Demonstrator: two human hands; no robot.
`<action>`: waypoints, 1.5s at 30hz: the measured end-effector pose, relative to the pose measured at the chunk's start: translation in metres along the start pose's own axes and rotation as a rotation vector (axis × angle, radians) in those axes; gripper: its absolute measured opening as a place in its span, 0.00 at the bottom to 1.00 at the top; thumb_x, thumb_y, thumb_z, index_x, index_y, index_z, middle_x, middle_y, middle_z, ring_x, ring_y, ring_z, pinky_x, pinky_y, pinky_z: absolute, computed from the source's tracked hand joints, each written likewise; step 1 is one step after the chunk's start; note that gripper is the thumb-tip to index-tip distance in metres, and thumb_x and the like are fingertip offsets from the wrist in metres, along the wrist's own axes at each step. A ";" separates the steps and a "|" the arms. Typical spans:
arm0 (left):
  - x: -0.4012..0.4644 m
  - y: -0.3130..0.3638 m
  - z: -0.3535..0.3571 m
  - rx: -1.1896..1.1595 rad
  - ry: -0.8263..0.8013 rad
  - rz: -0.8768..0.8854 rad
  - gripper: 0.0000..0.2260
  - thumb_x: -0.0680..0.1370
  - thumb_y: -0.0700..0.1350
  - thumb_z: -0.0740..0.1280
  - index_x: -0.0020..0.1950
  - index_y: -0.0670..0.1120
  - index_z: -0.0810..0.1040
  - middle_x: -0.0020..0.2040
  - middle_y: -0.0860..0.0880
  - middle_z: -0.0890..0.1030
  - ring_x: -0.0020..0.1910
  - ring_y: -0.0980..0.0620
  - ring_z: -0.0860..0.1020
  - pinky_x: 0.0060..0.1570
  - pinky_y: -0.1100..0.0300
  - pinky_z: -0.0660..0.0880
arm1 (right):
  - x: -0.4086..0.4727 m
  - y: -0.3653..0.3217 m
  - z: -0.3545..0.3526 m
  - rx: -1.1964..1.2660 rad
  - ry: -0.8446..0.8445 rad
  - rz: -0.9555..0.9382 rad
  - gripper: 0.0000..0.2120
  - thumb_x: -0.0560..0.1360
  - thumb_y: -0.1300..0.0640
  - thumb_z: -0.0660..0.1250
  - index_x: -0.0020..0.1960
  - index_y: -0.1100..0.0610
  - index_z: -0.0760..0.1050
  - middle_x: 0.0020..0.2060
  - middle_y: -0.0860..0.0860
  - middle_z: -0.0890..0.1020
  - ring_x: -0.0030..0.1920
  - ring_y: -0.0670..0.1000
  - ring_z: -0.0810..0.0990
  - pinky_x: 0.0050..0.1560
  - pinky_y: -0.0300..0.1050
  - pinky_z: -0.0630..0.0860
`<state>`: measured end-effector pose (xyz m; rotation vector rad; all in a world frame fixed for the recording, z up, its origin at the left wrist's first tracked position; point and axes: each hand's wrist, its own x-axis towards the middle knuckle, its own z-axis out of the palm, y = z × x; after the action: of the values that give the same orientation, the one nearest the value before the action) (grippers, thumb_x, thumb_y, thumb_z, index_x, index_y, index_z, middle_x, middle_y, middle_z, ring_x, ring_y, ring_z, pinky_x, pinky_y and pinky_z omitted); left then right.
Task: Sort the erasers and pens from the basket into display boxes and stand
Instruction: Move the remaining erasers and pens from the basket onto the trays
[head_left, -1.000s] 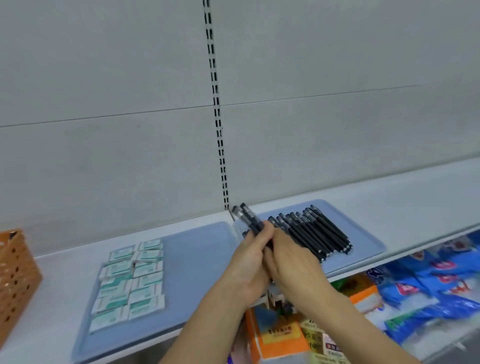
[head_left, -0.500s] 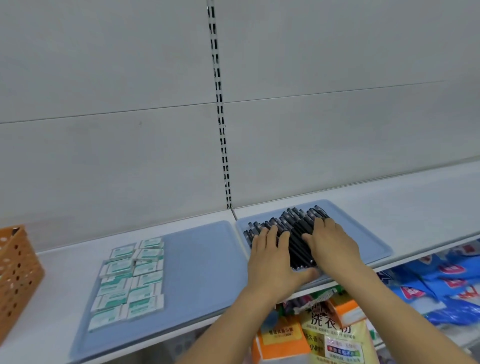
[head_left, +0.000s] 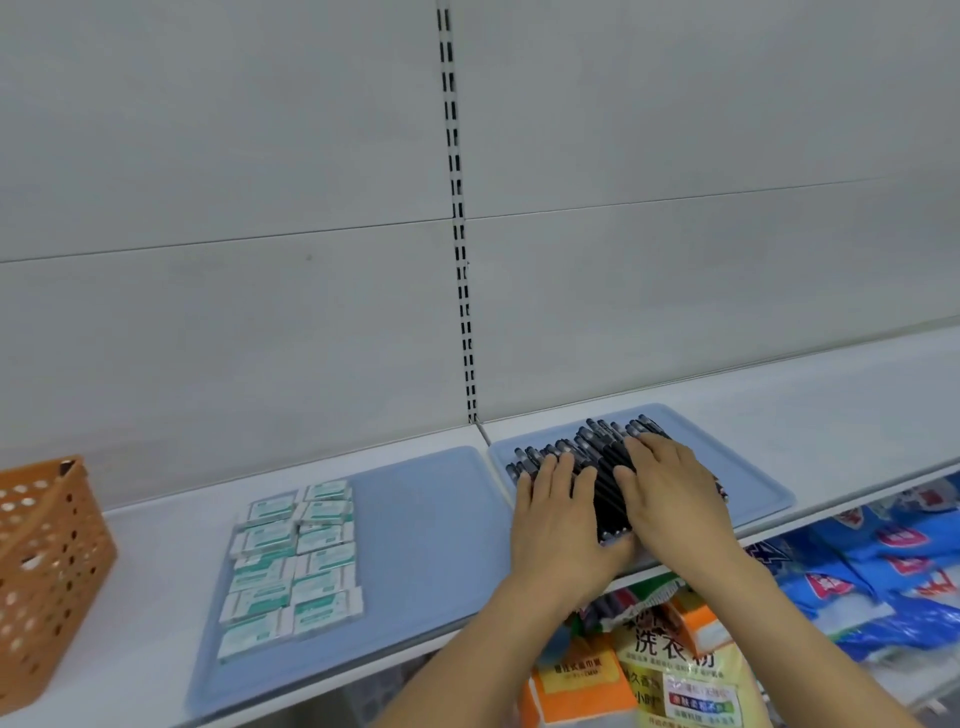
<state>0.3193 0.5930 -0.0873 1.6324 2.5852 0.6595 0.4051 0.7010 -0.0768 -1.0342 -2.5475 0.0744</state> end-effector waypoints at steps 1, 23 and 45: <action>-0.007 -0.005 -0.007 -0.010 0.034 0.025 0.35 0.78 0.62 0.60 0.79 0.48 0.53 0.80 0.49 0.50 0.79 0.50 0.43 0.73 0.54 0.35 | -0.003 -0.008 -0.002 0.064 0.065 -0.034 0.20 0.81 0.53 0.58 0.69 0.62 0.70 0.68 0.58 0.73 0.68 0.59 0.70 0.66 0.55 0.68; -0.290 -0.337 -0.308 0.177 0.681 -0.461 0.21 0.79 0.55 0.63 0.70 0.50 0.70 0.67 0.51 0.73 0.68 0.51 0.68 0.65 0.53 0.65 | -0.058 -0.415 -0.002 0.832 -0.273 -0.317 0.14 0.78 0.43 0.60 0.54 0.49 0.78 0.49 0.42 0.81 0.48 0.43 0.79 0.53 0.47 0.75; -0.333 -0.455 -0.309 -0.448 0.885 -0.653 0.11 0.81 0.52 0.60 0.63 0.57 0.67 0.53 0.56 0.78 0.45 0.57 0.82 0.35 0.68 0.77 | -0.068 -0.474 0.026 0.968 -0.147 -0.273 0.09 0.82 0.54 0.57 0.60 0.43 0.69 0.47 0.37 0.79 0.46 0.33 0.79 0.35 0.30 0.75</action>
<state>0.0085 0.0323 -0.0375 0.3128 2.8287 1.9865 0.1266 0.3128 -0.0321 -0.2988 -2.2611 1.1926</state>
